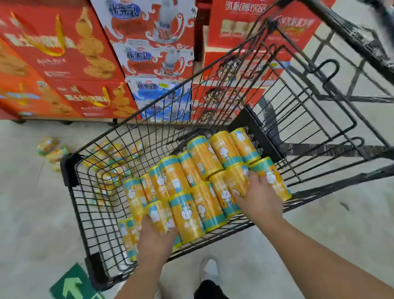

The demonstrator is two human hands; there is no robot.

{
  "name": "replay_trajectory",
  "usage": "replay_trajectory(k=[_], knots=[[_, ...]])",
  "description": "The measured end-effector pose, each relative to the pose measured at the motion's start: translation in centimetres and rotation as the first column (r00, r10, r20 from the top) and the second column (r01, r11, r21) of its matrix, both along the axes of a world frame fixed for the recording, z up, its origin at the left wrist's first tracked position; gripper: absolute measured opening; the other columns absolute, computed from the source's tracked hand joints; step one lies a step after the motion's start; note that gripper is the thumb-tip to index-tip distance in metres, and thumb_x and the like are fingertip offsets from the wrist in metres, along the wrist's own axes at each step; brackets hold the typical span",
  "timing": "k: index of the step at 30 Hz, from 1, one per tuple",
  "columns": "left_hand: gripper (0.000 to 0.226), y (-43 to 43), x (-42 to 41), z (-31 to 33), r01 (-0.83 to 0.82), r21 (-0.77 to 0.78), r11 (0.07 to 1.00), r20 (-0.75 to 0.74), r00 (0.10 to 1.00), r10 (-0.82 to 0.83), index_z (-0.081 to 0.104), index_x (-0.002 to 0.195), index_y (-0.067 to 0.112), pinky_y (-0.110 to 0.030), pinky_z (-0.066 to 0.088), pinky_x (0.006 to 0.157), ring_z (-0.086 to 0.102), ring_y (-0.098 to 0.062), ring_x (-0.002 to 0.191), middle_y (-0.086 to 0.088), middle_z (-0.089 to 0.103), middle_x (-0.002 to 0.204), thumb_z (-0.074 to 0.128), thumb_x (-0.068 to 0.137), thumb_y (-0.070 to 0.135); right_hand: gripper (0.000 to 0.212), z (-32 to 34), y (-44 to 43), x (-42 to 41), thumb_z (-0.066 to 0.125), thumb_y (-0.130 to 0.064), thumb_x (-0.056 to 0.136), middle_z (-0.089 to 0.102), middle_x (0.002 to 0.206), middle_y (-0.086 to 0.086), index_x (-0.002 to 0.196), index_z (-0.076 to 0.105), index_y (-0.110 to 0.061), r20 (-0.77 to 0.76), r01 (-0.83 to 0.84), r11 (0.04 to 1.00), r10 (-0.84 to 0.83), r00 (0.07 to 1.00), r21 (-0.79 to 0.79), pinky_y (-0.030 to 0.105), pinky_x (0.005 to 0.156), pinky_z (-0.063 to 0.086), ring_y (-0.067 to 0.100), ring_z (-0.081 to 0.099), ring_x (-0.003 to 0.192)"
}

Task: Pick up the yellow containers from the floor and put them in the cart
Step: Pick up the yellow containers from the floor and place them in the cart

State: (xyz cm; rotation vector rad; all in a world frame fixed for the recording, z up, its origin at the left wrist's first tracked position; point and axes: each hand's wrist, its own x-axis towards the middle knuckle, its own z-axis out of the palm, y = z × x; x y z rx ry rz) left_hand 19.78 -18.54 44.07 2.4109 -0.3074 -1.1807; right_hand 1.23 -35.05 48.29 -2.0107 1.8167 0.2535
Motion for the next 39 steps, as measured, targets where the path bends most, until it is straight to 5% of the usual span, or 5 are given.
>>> replay_trajectory(k=[4, 10, 21, 30, 39], knots=[[0.099, -0.1, 0.2, 0.4, -0.022, 0.006, 1.0, -0.056, 0.998, 0.022, 0.009, 0.155, 0.02, -0.044, 0.039, 0.104, 0.041, -0.033, 0.133, -0.012, 0.026, 0.156, 0.072, 0.082, 0.042, 0.071, -0.1, 0.1, 0.0, 0.059, -0.052, 0.089, 0.045, 0.135, 0.009, 0.144, 0.031, -0.017, -0.002, 0.001, 1.0, -0.001, 1.0, 0.013, 0.043, 0.08, 0.049, 0.032, 0.052, 0.118], [0.092, 0.6, 3.2, 3.4, -0.034, -0.113, 0.993, 0.006, 0.999, 0.035, 0.023, 0.15, 0.012, -0.042, 0.04, 0.105, 0.035, -0.03, 0.138, -0.014, 0.035, 0.15, 0.074, 0.08, 0.041, 0.072, 2.6, 1.0, 3.5, 0.062, -0.043, 0.088, 0.04, 0.143, 0.008, 0.146, 0.032, -0.014, 0.04, 0.005, 0.998, -0.003, 0.999, -0.064, 0.045, 0.092, 0.046, 0.03, 0.038, 0.132], [0.067, 9.3, 22.2, 17.7, 0.033, -0.494, 0.869, 0.228, 0.969, 0.092, 0.043, 0.137, 0.015, -0.028, 0.041, 0.086, 0.054, -0.02, 0.11, 0.001, 0.053, 0.115, 0.074, 0.081, 0.036, 0.07, 13.7, 12.5, 26.4, 0.063, -0.048, 0.087, 0.043, 0.14, 0.003, 0.145, 0.037, -0.019, 0.325, -0.177, 0.932, 0.283, 0.902, -0.317, 0.041, 0.099, 0.044, 0.025, 0.041, 0.13], [0.072, 23.9, 42.8, 20.0, -0.046, -0.425, 0.904, 0.35, 0.912, 0.211, 0.043, 0.136, 0.02, -0.04, 0.047, 0.095, 0.055, -0.023, 0.116, -0.005, 0.055, 0.127, 0.074, 0.076, 0.045, 0.067, 16.7, 24.9, 47.8, 0.064, -0.044, 0.085, 0.045, 0.138, 0.001, 0.143, 0.038, -0.02, 0.449, -0.316, 0.916, 0.398, 0.8, -0.249, 0.035, 0.1, 0.04, 0.02, 0.044, 0.128], [0.072, 21.9, 53.6, 12.3, 0.084, -0.219, 0.972, 0.339, 0.941, -0.005, 0.038, 0.14, 0.022, -0.035, 0.047, 0.09, 0.052, -0.018, 0.118, -0.001, 0.049, 0.132, 0.069, 0.08, 0.048, 0.067, 5.0, 24.3, 56.3, 0.066, -0.043, 0.084, 0.048, 0.136, 0.004, 0.141, 0.041, -0.019, 0.387, -0.286, 0.958, 0.273, 0.881, -0.023, 0.038, 0.095, 0.044, 0.025, 0.047, 0.125]])
